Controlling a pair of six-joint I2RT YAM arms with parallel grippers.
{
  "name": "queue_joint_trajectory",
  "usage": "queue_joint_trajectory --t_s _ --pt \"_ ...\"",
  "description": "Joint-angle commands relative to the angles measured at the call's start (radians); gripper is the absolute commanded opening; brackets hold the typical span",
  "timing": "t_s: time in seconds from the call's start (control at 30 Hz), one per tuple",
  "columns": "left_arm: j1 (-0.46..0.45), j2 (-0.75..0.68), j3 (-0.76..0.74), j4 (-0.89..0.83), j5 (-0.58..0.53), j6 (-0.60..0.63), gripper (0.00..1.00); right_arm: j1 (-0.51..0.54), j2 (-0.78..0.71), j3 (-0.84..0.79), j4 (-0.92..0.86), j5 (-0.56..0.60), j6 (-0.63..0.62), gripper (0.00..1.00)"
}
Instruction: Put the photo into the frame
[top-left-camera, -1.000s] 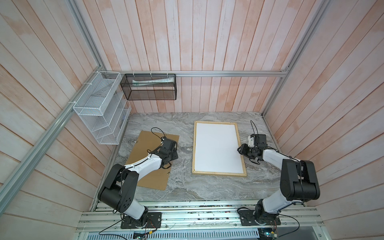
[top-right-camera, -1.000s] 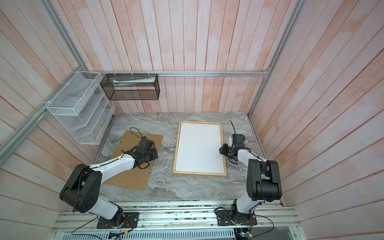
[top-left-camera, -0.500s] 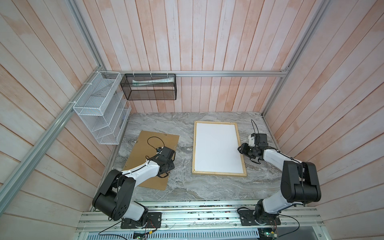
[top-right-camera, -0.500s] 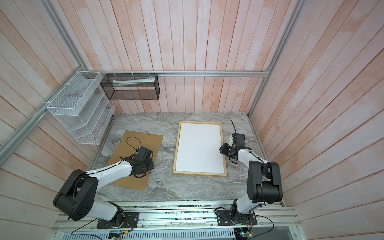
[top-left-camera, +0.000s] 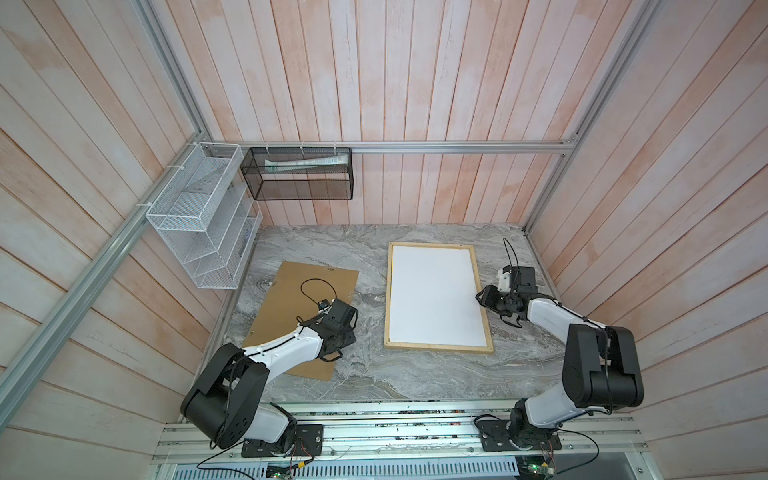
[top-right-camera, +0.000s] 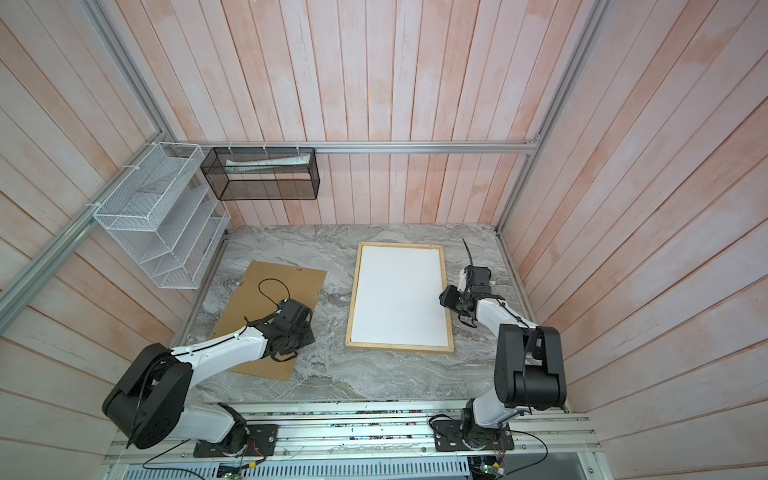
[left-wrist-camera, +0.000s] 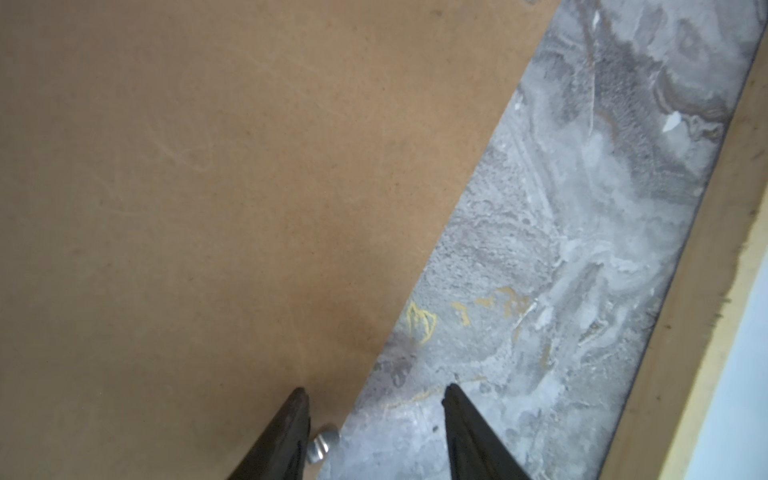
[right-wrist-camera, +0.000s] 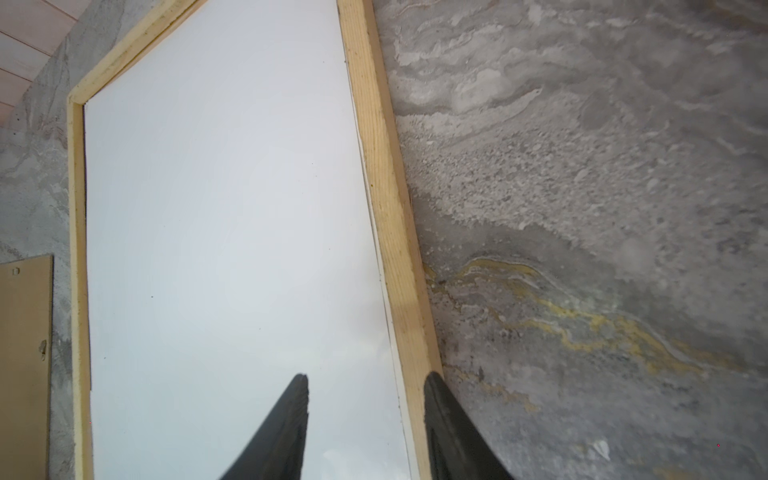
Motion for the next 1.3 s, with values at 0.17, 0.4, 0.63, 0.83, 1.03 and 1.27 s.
queue_joint_trajectory --t_s 0.17,0.4,0.63,0.83,1.03,1.27 --pt "-0.032 0.006 -0.007 -0.086 -0.023 -0.073 0.54 0.003 -0.032 0.002 -0.014 -0.016 0.006 0.47" --pt "-0.057 -0.019 0.0 -0.143 -0.065 -0.096 0.54 0.003 -0.029 0.002 -0.008 -0.022 0.007 0.47" --pt "-0.072 -0.044 0.001 -0.192 -0.086 -0.113 0.55 0.003 -0.024 0.006 -0.006 -0.031 0.009 0.47" --pt "-0.075 -0.097 -0.01 -0.252 -0.097 -0.123 0.58 0.003 -0.023 0.01 -0.007 -0.032 0.007 0.47" --pt "-0.076 -0.153 -0.036 -0.319 -0.085 -0.132 0.59 0.005 -0.021 0.016 -0.007 -0.04 0.011 0.47" --pt "-0.082 -0.248 -0.144 -0.298 -0.005 -0.14 0.58 0.002 -0.031 0.02 -0.003 -0.047 0.018 0.47"
